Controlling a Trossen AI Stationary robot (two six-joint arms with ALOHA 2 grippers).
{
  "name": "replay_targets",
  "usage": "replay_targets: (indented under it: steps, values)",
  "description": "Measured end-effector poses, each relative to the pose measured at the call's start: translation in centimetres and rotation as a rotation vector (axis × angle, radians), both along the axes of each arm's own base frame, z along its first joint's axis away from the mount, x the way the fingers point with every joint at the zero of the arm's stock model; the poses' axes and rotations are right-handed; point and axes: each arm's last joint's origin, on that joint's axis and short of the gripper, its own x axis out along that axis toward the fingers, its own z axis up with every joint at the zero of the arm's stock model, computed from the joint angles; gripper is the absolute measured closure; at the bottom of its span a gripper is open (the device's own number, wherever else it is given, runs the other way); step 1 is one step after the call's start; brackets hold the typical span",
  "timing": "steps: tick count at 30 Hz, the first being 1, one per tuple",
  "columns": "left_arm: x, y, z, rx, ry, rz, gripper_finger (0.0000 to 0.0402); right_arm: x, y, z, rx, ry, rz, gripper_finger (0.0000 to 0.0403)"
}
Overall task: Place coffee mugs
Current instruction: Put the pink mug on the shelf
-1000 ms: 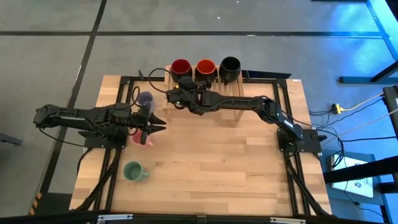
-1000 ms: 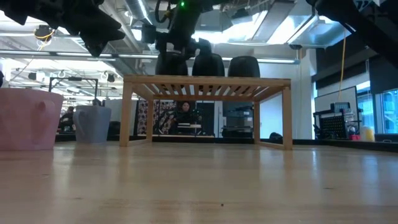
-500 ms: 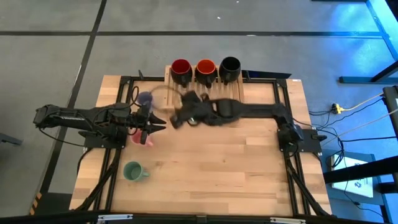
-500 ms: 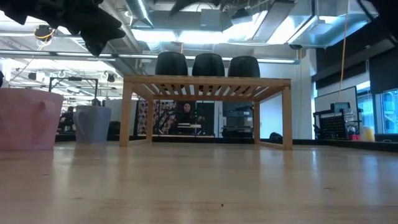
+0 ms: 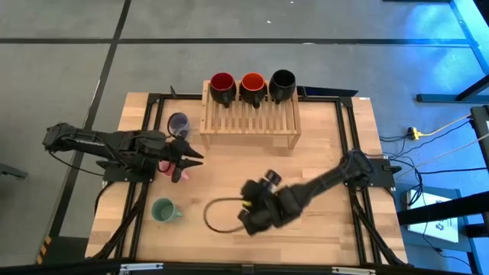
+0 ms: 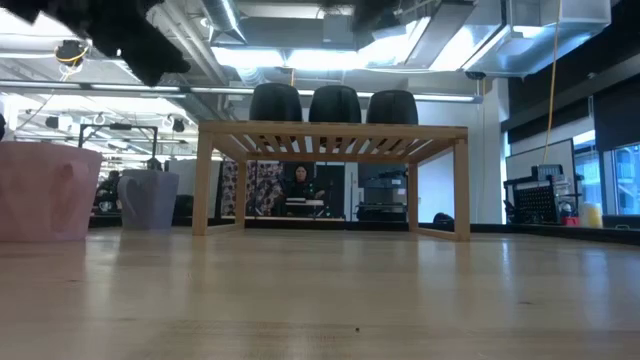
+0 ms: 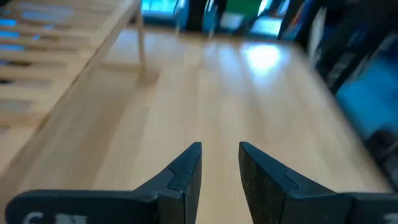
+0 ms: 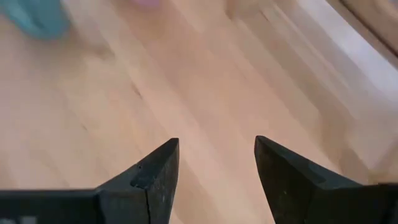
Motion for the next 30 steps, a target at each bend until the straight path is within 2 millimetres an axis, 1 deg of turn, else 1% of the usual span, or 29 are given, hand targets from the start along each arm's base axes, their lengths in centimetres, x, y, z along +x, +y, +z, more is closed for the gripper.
replay_targets:
  steps: [4, 7, 10, 13, 15, 18, 20, 22, 24, 26, 30]
  values:
    - [0.6, -0.2, 2.8, 0.082, 0.153, 0.044, 0.0302, -3.0, 2.2, -3.4, -0.005, 0.022, -0.057, 0.0205]
    - [1.2, -0.2, 5.0, 0.058, 0.273, 0.057, 0.0302, -5.3, 3.0, -4.9, 0.057, -0.013, -0.073, 0.0205]
    - [1.1, -0.1, 6.7, 0.009, 0.446, 0.112, 0.0302, -7.2, 3.1, -6.5, 0.12, -0.083, -0.079, 0.0205]
    - [0.8, 0.1, 8.0, -0.04, 0.598, 0.165, 0.0301, -8.7, 2.7, -7.3, 0.19, -0.175, -0.07, 0.0205]
    - [0.4, 0.3, 8.4, -0.068, 0.677, 0.193, 0.0299, -9.3, 2.2, -8.1, 0.225, -0.215, -0.064, 0.0205]
    - [-0.2, 0.8, 8.3, -0.106, 0.782, 0.254, 0.0285, -10.1, 1.5, -9.3, 0.256, -0.25, -0.048, 0.0205]
    - [-0.6, 1.5, 7.8, -0.133, 0.848, 0.291, 0.0269, -9.9, 1.1, -9.7, 0.279, -0.289, -0.04, 0.0205]
    - [-0.8, 2.2, 7.0, -0.171, 0.896, 0.303, 0.025, -9.9, 0.9, -10.2, 0.282, -0.282, -0.019, 0.0205]
    - [-1.0, 2.9, 6.2, -0.193, 0.942, 0.311, 0.0231, -9.7, 0.7, -10.2, 0.281, -0.285, -0.006, 0.0205]
    - [-0.9, 3.6, 5.4, -0.166, 0.978, 0.298, 0.0218, -9.5, 0.5, -10.1, 0.267, -0.291, -0.007, 0.0205]
    - [-0.8, 4.9, 3.3, -0.119, 1.068, 0.246, 0.0212, -9.2, 0.1, -10.1, 0.239, -0.305, -0.016, 0.0205]
